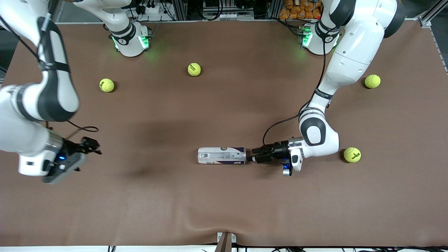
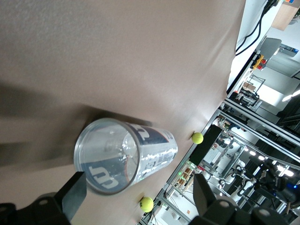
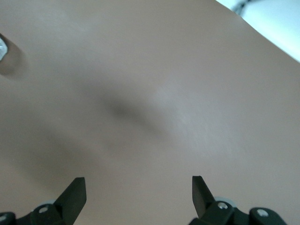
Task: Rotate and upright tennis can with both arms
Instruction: 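Lift the can with the left gripper and rotate it upright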
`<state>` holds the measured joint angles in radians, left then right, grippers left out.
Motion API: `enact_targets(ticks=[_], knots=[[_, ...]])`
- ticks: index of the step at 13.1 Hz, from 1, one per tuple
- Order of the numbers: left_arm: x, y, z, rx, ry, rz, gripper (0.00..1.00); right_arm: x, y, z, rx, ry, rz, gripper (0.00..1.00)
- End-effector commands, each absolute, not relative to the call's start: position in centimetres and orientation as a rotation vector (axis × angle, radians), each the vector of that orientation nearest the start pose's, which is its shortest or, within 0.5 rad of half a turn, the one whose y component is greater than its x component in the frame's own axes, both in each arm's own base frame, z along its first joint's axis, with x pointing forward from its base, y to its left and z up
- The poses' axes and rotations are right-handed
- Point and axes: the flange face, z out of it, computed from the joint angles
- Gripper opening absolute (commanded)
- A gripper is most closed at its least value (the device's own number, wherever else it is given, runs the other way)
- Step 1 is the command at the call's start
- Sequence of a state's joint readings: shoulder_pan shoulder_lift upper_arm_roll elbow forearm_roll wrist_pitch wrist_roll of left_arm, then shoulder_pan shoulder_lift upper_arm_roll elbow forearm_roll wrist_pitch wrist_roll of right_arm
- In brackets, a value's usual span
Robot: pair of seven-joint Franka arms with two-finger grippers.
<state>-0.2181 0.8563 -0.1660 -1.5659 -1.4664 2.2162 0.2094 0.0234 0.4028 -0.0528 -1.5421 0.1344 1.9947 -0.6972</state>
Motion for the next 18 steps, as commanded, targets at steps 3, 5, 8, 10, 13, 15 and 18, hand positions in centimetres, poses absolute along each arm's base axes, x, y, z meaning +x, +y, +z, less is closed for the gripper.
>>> enact_targets(ticks=[3,5,8,10,13,15,18], knots=[[64.7,-30.5,14.5,1.879,0.553,-0.294,0.85,62.1,-1.4,46.7,-3.037,-0.501,-0.046,1.0],[64.6,-30.6,13.7,1.882,0.553,-0.293,0.81,60.9,-1.6,48.6,-3.08,-0.311,0.032,1.0],[64.6,-31.9,13.6,1.875,0.536,-0.284,0.61,60.1,-2.4,52.4,-3.118,-0.129,0.161,1.0],[64.8,-32.1,14.6,1.865,0.539,-0.279,0.23,59.7,-2.6,55.7,-3.149,-0.047,0.197,1.0],[65.7,-33.1,18.1,1.891,0.473,-0.229,0.0,59.0,-2.6,60.3,-3.158,0.057,0.197,1.0],[66.3,-33.0,21.2,1.956,0.431,-0.219,0.0,58.4,-3.3,62.2,-3.154,0.087,0.192,1.0],[66.8,-33.1,27.3,2.108,0.47,-0.267,0.0,56.4,-4.3,65.5,-3.148,0.114,0.154,1.0]])
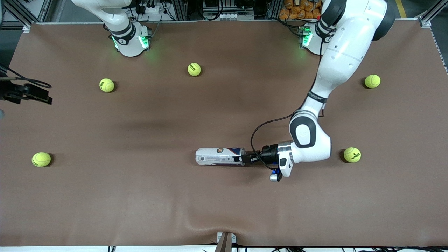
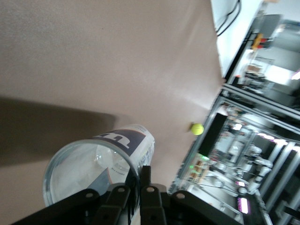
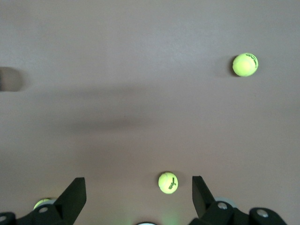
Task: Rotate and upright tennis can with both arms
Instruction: 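Lift the can with the left gripper and rotate it upright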
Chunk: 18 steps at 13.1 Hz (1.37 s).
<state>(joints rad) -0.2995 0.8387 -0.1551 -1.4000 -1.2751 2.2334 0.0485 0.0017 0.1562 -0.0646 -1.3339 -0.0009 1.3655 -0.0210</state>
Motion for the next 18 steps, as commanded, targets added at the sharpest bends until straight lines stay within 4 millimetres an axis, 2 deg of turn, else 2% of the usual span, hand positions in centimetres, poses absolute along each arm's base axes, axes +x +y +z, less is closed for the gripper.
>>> enact_targets(ticks=[1,4,5,7,10,13,15,16,18], knots=[[66.8,-33.6,29.8,2.161,0.462,-0.256,0.0,56.0,-4.6,66.1,-3.141,0.126,0.128,1.0],[65.2,-36.0,36.7,2.349,0.422,-0.194,0.0,55.0,-4.3,66.6,-3.134,0.119,0.106,1.0],[64.9,-36.3,37.8,2.407,0.436,-0.17,0.0,54.0,-4.4,66.7,-3.135,0.12,0.039,1.0],[62.9,-39.7,39.7,2.526,0.414,-0.153,0.0,52.4,-4.1,66.2,-3.134,0.11,-0.022,1.0],[60.1,-44.4,41.8,2.72,0.421,-0.025,0.0,52.8,-4.3,67.5,-3.135,0.105,-0.034,1.0],[56.4,-48.9,41.5,2.864,0.296,0.09,0.0,52.3,-4.2,67.8,-3.137,0.101,0.045,1.0],[53.6,-51.9,39.9,3.005,0.119,0.216,0.0,52.1,-4.2,67.6,-3.133,0.103,0.081,1.0],[52.7,-52.8,39.6,3.045,0.046,0.276,0.0,52.1,-3.9,67.7,-3.141,0.103,0.08,1.0],[52.1,-53.6,37.7,3.076,0.015,0.265,0.0,52.1,-3.8,67.6,-3.147,0.1,0.088,1.0]])
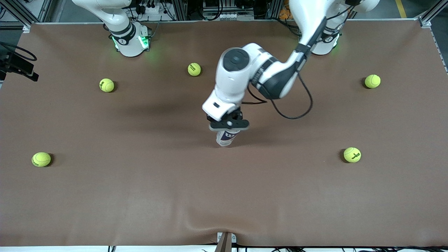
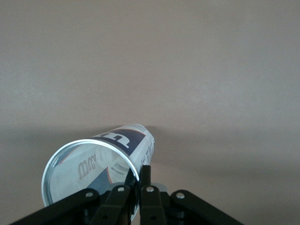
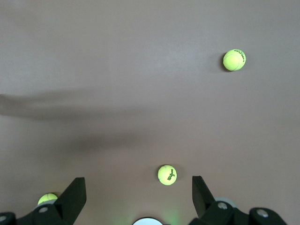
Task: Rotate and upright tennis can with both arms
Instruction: 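Lower the upright can onto the table with the left gripper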
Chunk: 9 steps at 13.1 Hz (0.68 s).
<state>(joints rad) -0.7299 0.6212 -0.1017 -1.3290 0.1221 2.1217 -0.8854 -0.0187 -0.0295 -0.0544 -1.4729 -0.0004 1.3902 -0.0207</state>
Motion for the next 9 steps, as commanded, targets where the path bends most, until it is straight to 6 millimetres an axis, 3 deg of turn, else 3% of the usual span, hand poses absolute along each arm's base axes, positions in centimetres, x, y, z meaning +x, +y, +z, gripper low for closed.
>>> enact_targets(ticks=[1,2,3,4,5,8,9], knots=[[52.0,-53.7,37.4,-3.181,-0.01,-0.273,0.0,52.1,-4.1,67.6,-3.147,0.109,0.088,1.0],[51.9,-53.7,37.1,-3.179,-0.002,-0.267,0.03,52.1,-4.4,67.4,-3.146,0.119,0.092,1.0],[51.8,-53.8,36.9,-3.177,0.015,-0.263,0.15,52.0,-4.5,67.4,-3.141,0.118,0.092,1.0],[51.9,-53.7,36.7,-3.174,0.032,-0.259,0.36,52.3,-4.1,67.0,-3.142,0.106,0.106,1.0],[51.9,-53.7,36.7,-3.174,0.038,-0.258,0.99,52.4,-3.7,66.8,-3.141,0.096,0.111,1.0],[52.1,-53.5,38.2,-3.188,0.031,-0.282,1.0,52.7,-2.9,66.4,-3.138,0.078,0.123,1.0],[52.3,-53.0,40.4,-3.202,0.02,-0.32,1.0,52.7,-2.9,66.4,-3.138,0.078,0.123,1.0]])
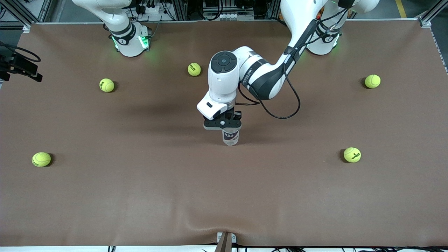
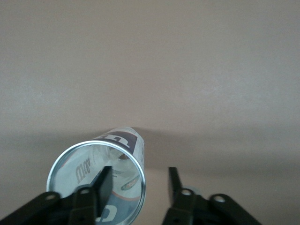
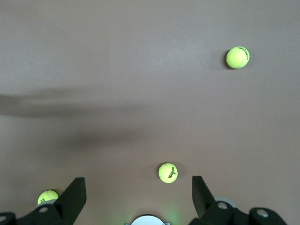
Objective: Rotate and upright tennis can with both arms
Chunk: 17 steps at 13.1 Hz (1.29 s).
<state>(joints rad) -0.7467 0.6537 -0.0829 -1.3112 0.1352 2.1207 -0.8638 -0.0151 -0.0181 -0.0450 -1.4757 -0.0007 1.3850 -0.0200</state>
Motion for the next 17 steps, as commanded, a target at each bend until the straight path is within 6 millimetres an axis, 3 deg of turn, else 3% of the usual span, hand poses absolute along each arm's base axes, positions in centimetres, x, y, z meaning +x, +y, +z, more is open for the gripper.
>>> enact_targets(ticks=[1,2,5,8,11,14,16,17], knots=[[52.8,-52.0,42.9,-3.208,-0.007,-0.35,1.0,52.7,-2.9,66.5,-3.137,0.077,0.12,1.0],[53.1,-50.6,45.5,-3.207,-0.036,-0.367,1.0,52.7,-2.8,66.5,-3.139,0.075,0.121,1.0],[55.6,-42.1,56.0,-3.221,-0.216,-0.473,1.0,52.7,-2.9,66.5,-3.138,0.073,0.121,1.0],[57.3,-31.3,60.9,-3.126,-0.308,-0.377,1.0,52.7,-2.9,66.4,-3.141,0.071,0.123,1.0],[58.3,-21.0,63.5,-3.064,-0.248,-0.232,1.0,52.7,-3.1,66.4,-3.144,0.075,0.123,1.0],[58.9,-11.4,64.1,-3.073,-0.194,-0.117,1.0,52.7,-3.0,66.4,-3.144,0.072,0.123,1.0],[58.7,-7.2,63.0,-3.144,-0.278,-0.006,1.0,52.7,-3.0,66.4,-3.144,0.072,0.123,1.0],[57.9,-6.4,62.4,-3.141,-0.285,0.025,1.0,52.7,-3.0,66.4,-3.144,0.072,0.123,1.0]])
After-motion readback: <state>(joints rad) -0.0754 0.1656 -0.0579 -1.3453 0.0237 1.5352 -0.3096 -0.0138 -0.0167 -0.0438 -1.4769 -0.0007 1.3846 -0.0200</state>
